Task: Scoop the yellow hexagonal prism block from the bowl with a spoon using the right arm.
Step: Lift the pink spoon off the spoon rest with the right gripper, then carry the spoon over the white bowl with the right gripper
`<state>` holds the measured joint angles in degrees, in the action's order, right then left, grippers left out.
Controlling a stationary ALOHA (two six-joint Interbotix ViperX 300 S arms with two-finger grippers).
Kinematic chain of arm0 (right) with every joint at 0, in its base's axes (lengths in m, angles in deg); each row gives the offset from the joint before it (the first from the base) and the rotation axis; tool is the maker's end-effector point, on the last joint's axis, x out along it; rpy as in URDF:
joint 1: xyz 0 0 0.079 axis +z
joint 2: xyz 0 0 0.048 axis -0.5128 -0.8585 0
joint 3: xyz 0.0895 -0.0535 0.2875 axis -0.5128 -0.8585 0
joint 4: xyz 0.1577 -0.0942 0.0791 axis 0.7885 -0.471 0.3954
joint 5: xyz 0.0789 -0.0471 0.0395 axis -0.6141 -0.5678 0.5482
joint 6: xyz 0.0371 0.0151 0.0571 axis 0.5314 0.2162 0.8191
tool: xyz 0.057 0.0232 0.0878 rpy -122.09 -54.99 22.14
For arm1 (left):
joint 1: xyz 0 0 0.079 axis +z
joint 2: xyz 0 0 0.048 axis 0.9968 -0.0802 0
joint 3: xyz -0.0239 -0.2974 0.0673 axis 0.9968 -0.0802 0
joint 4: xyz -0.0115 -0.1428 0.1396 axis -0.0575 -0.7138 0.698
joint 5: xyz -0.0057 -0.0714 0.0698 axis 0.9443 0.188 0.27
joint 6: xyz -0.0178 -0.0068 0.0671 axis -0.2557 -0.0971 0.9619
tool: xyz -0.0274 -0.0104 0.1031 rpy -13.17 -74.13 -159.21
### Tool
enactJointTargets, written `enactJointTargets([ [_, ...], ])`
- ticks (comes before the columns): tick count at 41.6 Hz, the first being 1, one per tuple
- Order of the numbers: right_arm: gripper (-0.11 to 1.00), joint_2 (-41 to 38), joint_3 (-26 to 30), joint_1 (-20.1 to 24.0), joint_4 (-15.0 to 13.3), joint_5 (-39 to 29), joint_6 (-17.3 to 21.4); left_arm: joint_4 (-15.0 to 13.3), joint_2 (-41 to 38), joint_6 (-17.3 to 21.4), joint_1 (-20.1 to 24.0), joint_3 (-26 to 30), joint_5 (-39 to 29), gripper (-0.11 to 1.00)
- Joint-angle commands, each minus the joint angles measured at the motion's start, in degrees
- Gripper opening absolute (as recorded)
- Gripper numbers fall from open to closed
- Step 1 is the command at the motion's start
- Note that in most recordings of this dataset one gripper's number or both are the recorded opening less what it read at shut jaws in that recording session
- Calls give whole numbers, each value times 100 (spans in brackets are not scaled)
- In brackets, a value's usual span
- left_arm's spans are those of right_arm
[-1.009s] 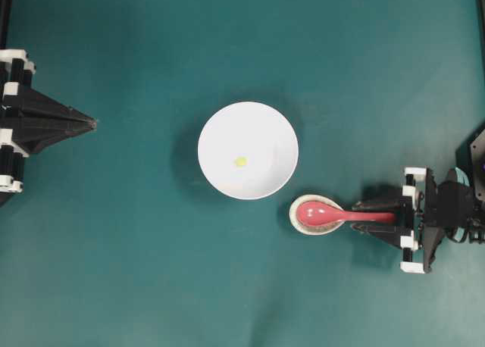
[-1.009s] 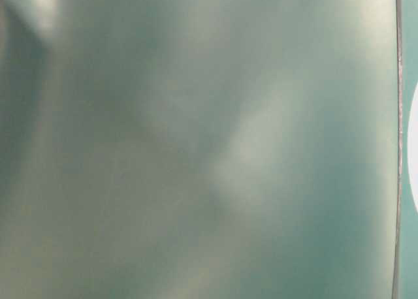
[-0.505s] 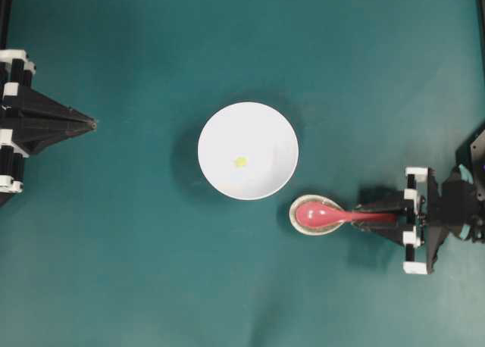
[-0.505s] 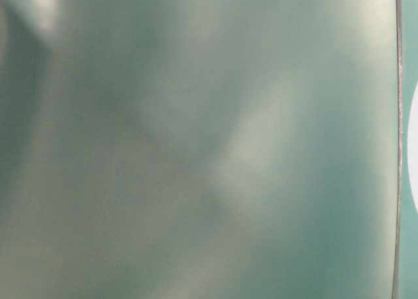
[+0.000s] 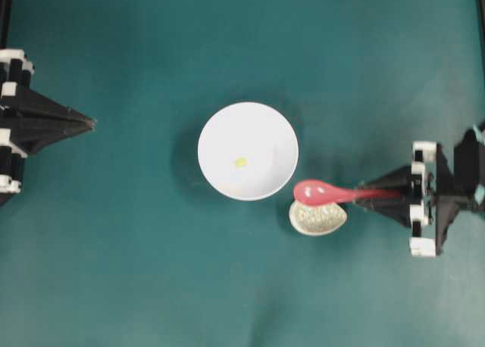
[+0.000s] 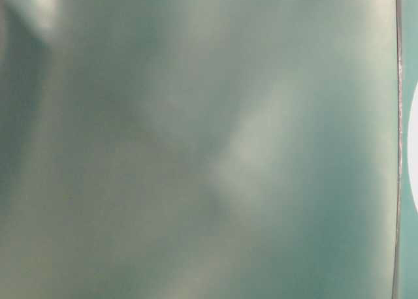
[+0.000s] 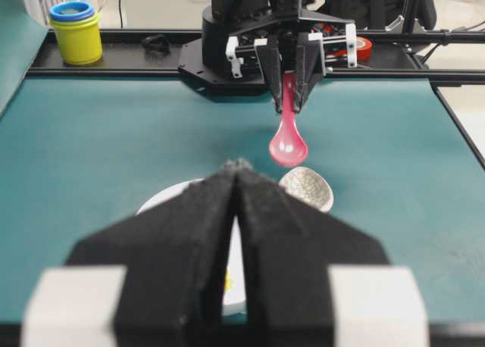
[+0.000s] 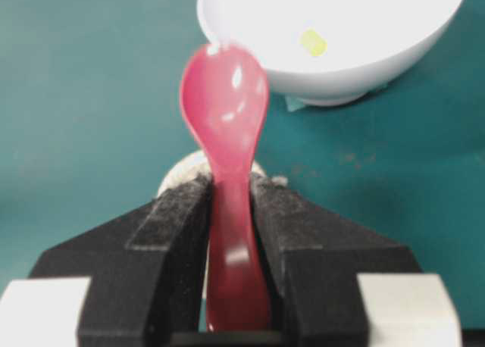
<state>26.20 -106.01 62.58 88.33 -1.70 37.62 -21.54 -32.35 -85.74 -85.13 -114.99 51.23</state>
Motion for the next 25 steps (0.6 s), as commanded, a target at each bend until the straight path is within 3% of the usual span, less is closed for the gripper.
enactJointTargets([
  [1,22,562,255,-492,-18,-826,-299,18,-18,9,9,132,53,0],
  [13,22,1310,1063,-2145,-26,-3489,-1081,18,0,9,9,132,62,0],
  [25,22,1274,1863,-3533,-185,-5528,-1107,18,-9,9,9,132,70,0],
])
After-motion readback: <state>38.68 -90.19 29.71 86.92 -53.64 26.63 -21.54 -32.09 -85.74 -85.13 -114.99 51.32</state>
